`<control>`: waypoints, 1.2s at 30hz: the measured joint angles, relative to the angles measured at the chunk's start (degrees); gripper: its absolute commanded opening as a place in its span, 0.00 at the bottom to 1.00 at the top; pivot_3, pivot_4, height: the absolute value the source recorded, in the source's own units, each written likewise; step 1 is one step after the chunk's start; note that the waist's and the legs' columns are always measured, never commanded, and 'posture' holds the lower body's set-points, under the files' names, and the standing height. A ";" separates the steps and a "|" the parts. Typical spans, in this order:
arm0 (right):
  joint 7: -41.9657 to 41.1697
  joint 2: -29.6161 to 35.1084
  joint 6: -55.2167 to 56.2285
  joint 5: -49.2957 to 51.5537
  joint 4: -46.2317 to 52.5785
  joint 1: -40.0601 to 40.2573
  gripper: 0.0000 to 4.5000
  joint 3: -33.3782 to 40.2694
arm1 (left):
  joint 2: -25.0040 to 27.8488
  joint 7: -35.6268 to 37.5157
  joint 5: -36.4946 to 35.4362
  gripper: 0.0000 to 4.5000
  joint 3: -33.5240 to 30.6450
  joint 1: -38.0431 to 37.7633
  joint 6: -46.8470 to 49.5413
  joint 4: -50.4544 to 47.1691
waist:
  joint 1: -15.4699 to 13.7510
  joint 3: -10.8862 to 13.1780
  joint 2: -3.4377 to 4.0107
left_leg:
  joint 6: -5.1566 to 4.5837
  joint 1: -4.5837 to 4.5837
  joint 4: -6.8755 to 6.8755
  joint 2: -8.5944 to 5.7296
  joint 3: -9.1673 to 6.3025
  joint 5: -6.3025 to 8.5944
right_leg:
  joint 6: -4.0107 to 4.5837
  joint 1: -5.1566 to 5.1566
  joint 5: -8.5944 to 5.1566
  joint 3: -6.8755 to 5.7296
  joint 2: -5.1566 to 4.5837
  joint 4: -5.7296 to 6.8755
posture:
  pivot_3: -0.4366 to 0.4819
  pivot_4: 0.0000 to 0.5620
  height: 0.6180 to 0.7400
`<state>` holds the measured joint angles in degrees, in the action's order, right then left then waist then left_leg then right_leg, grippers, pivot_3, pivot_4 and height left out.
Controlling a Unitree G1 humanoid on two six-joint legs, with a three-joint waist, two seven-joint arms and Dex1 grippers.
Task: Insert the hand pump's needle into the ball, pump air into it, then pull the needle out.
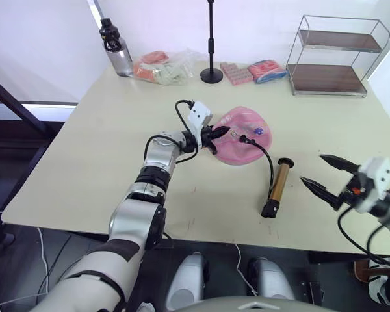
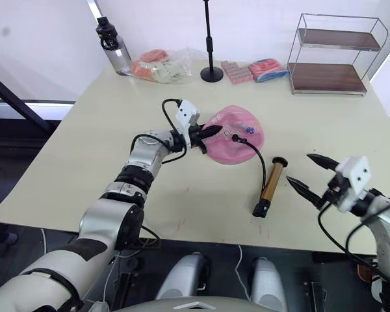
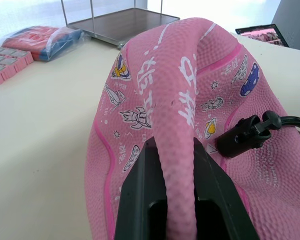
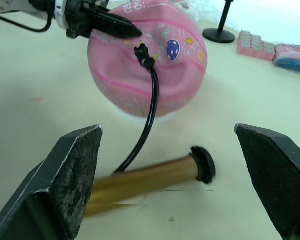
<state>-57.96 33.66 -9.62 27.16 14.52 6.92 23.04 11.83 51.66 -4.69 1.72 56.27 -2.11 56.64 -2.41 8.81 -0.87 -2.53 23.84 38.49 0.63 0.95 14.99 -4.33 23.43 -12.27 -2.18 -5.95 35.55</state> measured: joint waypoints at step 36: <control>-8.72 4.15 5.18 8.02 -1.10 7.86 0.99 5.92 | 1.12 5.72 6.65 0.00 0.11 11.28 -8.84 17.66 | 0.24 0.13 -0.21 | 0.00 0.02 0.03 -0.03 0.04 0.00 | 0.14 -0.01 0.09 0.01 -0.01 0.04 | 0.48 0.27 1.00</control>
<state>-66.68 37.81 -4.44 35.17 13.42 14.78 28.97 12.95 57.37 1.96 1.83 67.55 -10.95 74.30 -2.17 8.94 -1.09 -2.53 23.87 38.53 0.60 0.99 15.00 -4.19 23.42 -12.19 -2.17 -5.96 35.59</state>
